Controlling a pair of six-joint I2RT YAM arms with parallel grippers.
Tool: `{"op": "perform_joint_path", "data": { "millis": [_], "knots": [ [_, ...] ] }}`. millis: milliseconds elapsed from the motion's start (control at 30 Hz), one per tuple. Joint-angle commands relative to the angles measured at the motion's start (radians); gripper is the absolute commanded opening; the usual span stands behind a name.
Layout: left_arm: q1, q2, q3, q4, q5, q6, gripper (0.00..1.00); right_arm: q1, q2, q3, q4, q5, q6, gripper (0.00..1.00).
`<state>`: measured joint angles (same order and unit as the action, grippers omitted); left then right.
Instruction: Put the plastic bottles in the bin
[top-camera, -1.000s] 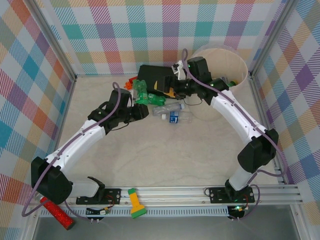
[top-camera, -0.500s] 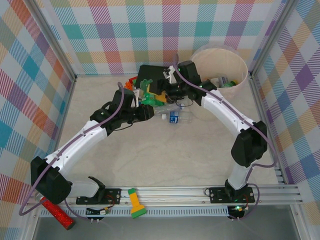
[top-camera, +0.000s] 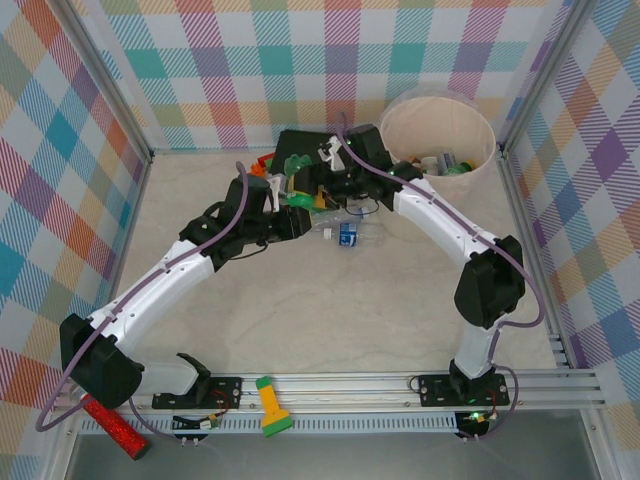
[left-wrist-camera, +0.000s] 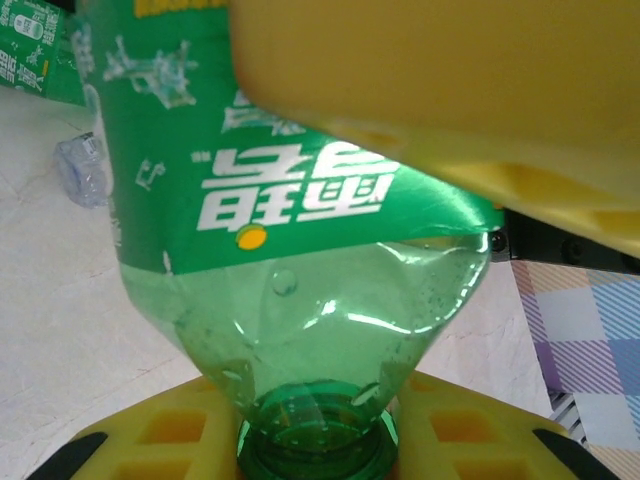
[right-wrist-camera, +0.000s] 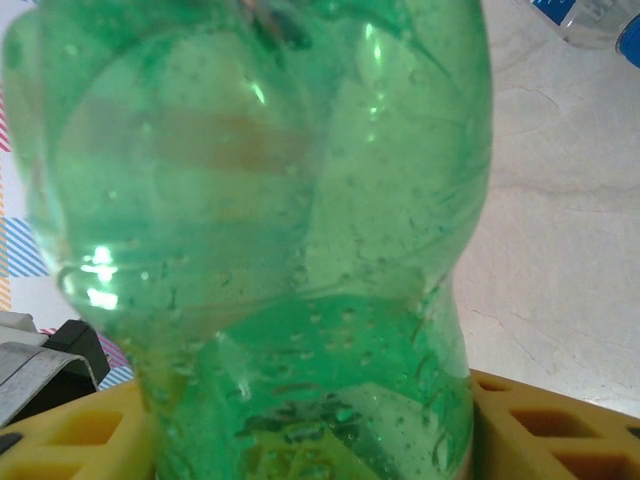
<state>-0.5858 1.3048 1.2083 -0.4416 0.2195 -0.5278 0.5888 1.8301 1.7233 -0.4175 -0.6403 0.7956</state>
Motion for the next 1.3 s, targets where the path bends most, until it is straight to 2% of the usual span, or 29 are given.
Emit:
{"op": "perform_joint_path", "data": {
  "millis": [0,67,233,267,333,467,833,1267],
  "knots": [
    [-0.012,0.001,0.033,0.025,0.023,0.009,0.35,0.013,-0.012,0.053,-0.008,0.01,-0.024,0.56],
    [-0.012,0.002,0.038,0.024,0.021,0.008,0.39,0.013,-0.027,0.052,-0.016,0.037,-0.036,0.55],
    [-0.012,-0.006,0.038,0.033,-0.009,-0.008,0.79,0.013,-0.049,0.079,-0.078,0.1,-0.082,0.54],
    [-0.011,-0.01,0.038,0.034,-0.019,-0.011,0.84,0.01,-0.052,0.089,-0.099,0.115,-0.096,0.54],
    [-0.012,-0.02,0.04,0.035,-0.026,-0.013,0.85,0.003,-0.061,0.106,-0.137,0.142,-0.114,0.53],
    [-0.009,-0.038,0.062,0.013,-0.065,-0.008,0.99,-0.024,-0.095,0.104,-0.179,0.179,-0.134,0.52],
    [0.032,-0.095,0.088,-0.072,-0.236,0.027,1.0,-0.164,-0.169,0.233,-0.402,0.274,-0.238,0.52],
    [0.082,-0.137,0.02,-0.074,-0.216,0.028,1.0,-0.363,-0.085,0.572,-0.766,0.349,-0.394,0.52]
  ]
}}
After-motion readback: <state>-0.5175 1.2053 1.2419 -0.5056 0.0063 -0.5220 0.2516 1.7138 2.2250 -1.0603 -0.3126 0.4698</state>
